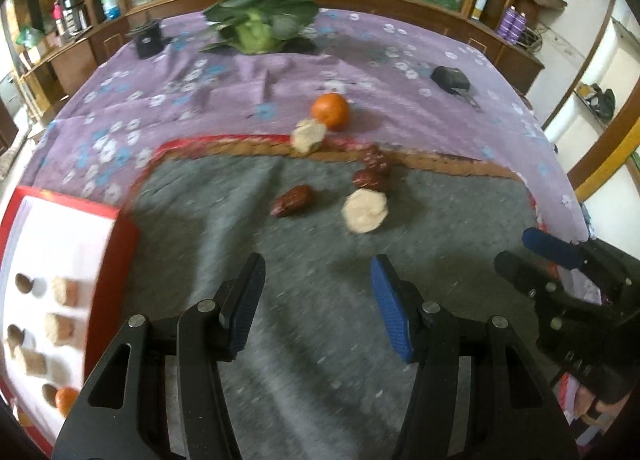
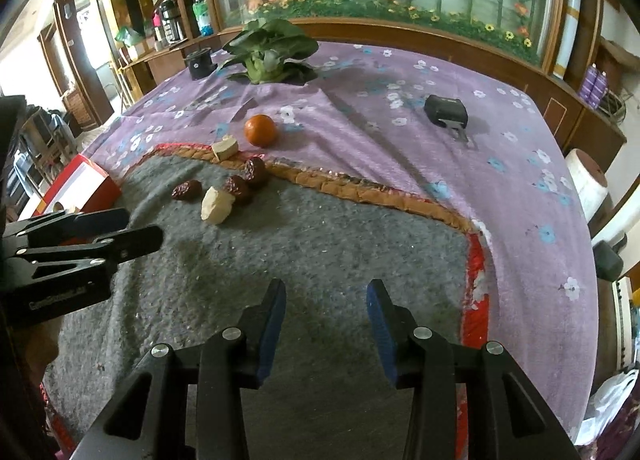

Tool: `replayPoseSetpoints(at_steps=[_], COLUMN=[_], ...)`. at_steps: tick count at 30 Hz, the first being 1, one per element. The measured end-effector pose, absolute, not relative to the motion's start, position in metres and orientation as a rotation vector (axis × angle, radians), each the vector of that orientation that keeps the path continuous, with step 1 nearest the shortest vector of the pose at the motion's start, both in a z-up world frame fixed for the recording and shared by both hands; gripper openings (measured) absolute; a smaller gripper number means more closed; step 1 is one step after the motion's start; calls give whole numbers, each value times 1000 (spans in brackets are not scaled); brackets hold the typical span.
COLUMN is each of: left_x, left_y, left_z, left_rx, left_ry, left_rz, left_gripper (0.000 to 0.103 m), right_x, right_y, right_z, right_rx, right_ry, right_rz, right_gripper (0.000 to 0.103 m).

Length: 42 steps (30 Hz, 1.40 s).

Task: Organize fruits
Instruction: 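Grasp a cream chunk with left gripper while right gripper grasps a red date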

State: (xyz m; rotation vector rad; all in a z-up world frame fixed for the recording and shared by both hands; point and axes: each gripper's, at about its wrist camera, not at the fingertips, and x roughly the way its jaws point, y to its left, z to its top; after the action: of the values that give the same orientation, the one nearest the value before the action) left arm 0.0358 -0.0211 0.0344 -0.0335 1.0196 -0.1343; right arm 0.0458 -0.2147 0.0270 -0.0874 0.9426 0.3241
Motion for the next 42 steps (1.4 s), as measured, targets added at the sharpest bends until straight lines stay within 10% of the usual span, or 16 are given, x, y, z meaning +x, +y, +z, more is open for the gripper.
replayPoseSetpoints(at_steps=[12,15,42], left_x=[68,72,5], left_y=[-56,-56,71], left_z=[16,10,59], left_rx=[-2,13,-56], left_ry=[1013,1012,908], left_rz=[-204,-188,24], left_gripper=[54,29,29], right_x=[51,52,81], right_y=[-224,-225,-86], right_z=[28,26,28], right_rx=[-63,-57,-168], right_ry=[929,934,911], right_rz=[338,335,640], right_gripper=[42,42,42])
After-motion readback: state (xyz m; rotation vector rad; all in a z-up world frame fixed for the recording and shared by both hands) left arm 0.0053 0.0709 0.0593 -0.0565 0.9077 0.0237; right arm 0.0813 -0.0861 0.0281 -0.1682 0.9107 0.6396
